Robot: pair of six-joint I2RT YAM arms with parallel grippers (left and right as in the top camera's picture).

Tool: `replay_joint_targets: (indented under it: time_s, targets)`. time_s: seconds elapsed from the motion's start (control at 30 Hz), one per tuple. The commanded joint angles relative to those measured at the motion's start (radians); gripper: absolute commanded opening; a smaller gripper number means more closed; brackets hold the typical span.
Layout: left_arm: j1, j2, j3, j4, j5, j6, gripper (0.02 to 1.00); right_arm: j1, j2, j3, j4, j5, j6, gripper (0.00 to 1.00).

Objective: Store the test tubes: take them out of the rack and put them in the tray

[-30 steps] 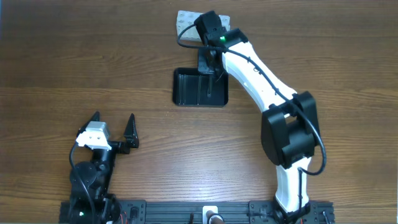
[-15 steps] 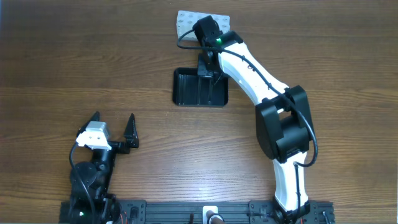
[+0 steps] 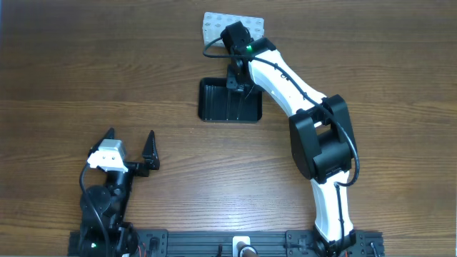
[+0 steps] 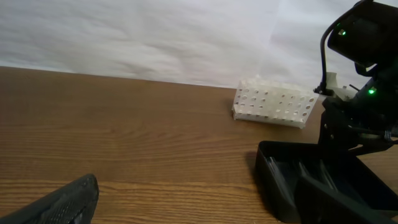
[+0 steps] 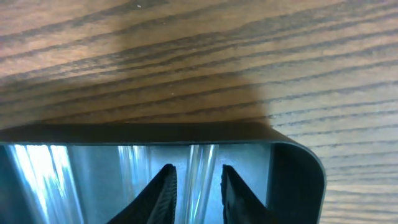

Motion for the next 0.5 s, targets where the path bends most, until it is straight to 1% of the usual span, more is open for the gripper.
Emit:
replay_joint_targets:
  time_s: [0.03, 0.1, 0.13, 0.17, 0.2, 0.27, 0.37, 0.4, 0.5]
  targets:
    - [0.007, -0.010, -0.005, -0.002, 0.010, 0.011, 1.000, -0.001, -0.074, -0.006, -0.002, 0.047, -0.035, 0.419]
    - [0.007, -0.010, -0.005, -0.002, 0.010, 0.011, 1.000, -0.003, -0.140, -0.006, 0.005, 0.050, -0.075, 0.535]
    - [0.007, -0.010, -0.005, -0.002, 0.010, 0.011, 1.000, -0.004, -0.175, -0.006, 0.013, 0.051, -0.101, 0.636]
    - [0.007, -0.010, -0.005, -0.002, 0.010, 0.011, 1.000, -0.005, -0.212, -0.006, 0.023, 0.055, -0.132, 0.658]
    - [0.007, -0.010, -0.005, -0.002, 0.010, 0.011, 1.000, -0.008, -0.256, -0.006, 0.031, 0.064, -0.170, 0.676]
    - [0.007, -0.010, -0.005, -0.002, 0.010, 0.011, 1.000, -0.013, -0.329, -0.006, 0.040, 0.104, -0.219, 0.680]
    - [0.007, -0.010, -0.005, -0.002, 0.010, 0.011, 1.000, -0.037, -0.449, -0.007, 0.033, 0.181, -0.259, 0.691]
    - [0.007, -0.010, -0.005, -0.002, 0.010, 0.011, 1.000, -0.048, -0.487, -0.007, 0.028, 0.193, -0.274, 0.691]
    - [0.007, -0.010, -0.005, -0.002, 0.010, 0.011, 0.998, -0.095, -0.612, -0.033, 0.023, 0.196, -0.335, 0.713]
